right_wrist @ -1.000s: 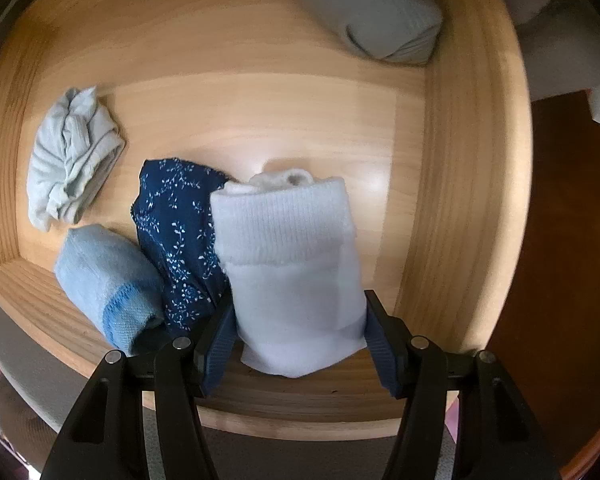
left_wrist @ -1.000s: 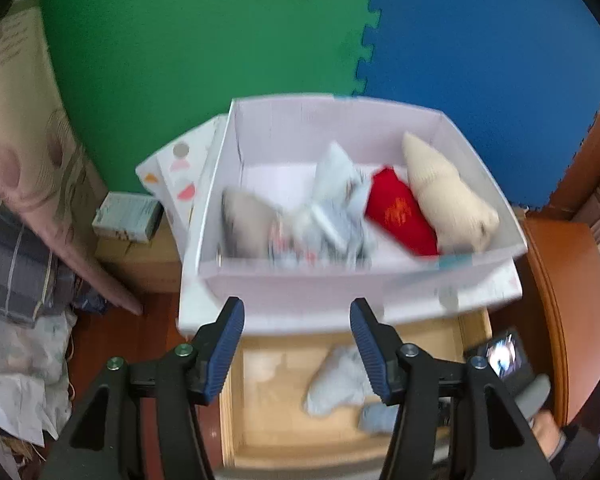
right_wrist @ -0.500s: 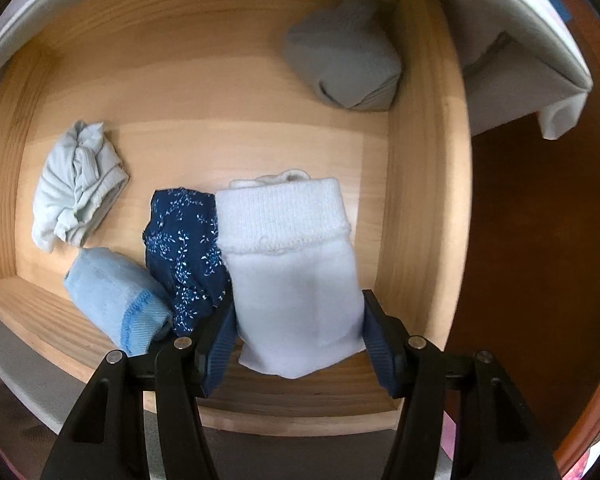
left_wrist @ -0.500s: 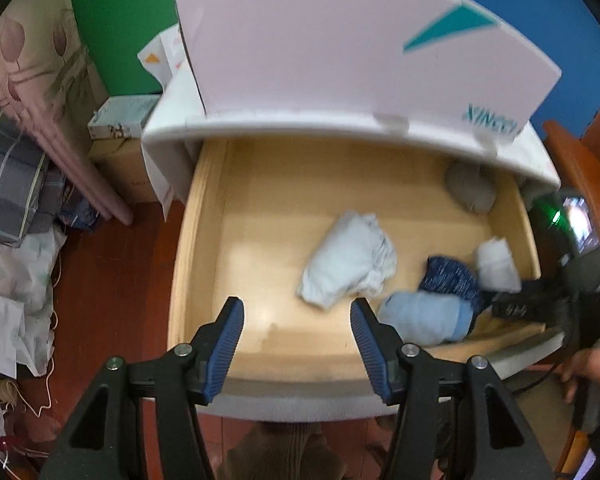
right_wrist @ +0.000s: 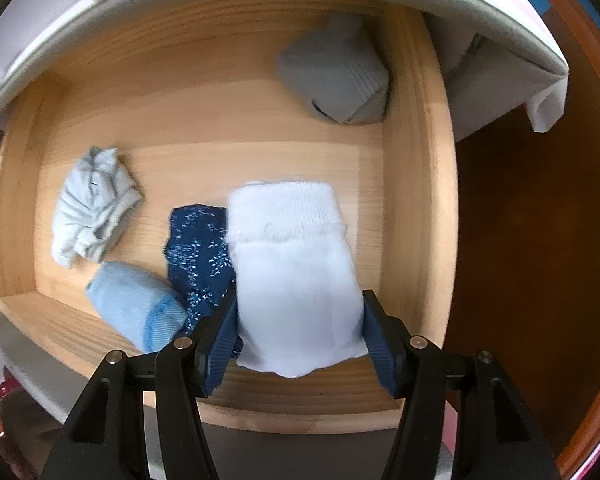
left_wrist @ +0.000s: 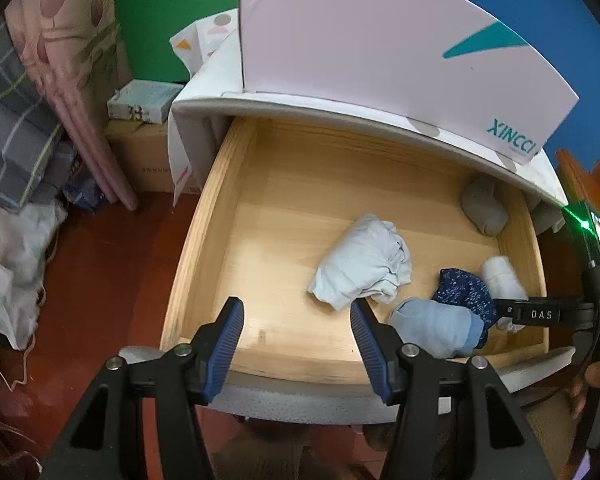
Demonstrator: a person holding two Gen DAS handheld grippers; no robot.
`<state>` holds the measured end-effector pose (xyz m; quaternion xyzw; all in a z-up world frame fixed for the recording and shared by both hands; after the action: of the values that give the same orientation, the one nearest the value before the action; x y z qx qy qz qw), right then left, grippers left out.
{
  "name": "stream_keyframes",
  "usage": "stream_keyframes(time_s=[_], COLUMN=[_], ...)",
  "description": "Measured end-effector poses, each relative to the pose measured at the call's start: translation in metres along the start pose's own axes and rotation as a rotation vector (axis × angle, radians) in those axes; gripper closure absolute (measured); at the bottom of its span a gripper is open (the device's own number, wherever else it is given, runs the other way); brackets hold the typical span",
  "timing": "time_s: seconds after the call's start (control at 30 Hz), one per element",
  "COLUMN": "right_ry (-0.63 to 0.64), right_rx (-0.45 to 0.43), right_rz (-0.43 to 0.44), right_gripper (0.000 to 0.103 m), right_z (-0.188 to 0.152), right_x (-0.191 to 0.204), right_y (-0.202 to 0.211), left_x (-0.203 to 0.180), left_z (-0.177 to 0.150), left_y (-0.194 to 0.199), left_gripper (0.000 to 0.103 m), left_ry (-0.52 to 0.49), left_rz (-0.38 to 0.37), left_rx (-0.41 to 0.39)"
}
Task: Take underwear out of drawer
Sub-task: 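Lift the white rolled sock out of the drawer with the right tool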
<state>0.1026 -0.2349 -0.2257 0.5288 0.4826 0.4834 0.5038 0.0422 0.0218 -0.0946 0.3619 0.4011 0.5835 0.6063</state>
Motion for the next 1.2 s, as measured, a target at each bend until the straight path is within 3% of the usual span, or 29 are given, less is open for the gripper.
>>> stream_keyframes(time_s=[0.33, 0.5, 0.7, 0.93, 1.2], right_ry=[-0.009, -0.030, -0.097, -0.037, 0.066], right_rx=[0.039, -0.034, 0.024, 0.105, 0.162], right_rz=[0.019, 0.002, 0.001, -0.107, -0.164], right_gripper=[0.044, 0.031, 0.037, 0.046, 0.046], right_z=[0.003, 0.010, 0.019, 0.023, 0.022], right_x=[-0.008, -0.013, -0.022, -0.031, -0.034], right_y=[0.001, 0.016, 0.007, -0.006, -0.021], left_x=[-0.001, -0.001, 0.002, 0.005, 0.006], left_z=[0.001, 0.000, -0.001, -0.003, -0.003], left_y=[-0.001, -0.003, -0.003, -0.004, -0.008], left_gripper=[0.046, 0.046, 0.046, 0.046, 0.046], left_ry=[0.004, 0.018, 0.031, 0.053, 0.070], left_rz=[-0.004, -0.008, -0.012, -0.027, -0.042], left_rx=[0.003, 0.006, 0.009, 0.020, 0.038])
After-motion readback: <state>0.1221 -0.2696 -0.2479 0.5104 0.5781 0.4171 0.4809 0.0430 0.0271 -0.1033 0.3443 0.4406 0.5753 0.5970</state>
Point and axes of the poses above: each gripper's, at about its wrist camera, not at the fingertips, and y roughly against the way its jaws point, x to its left, z to its top, the point moved 9 cm from there along -y, roughly the way its jaws point, and after that the axes turned 3 degrees about -y, right-handed, at the moved point
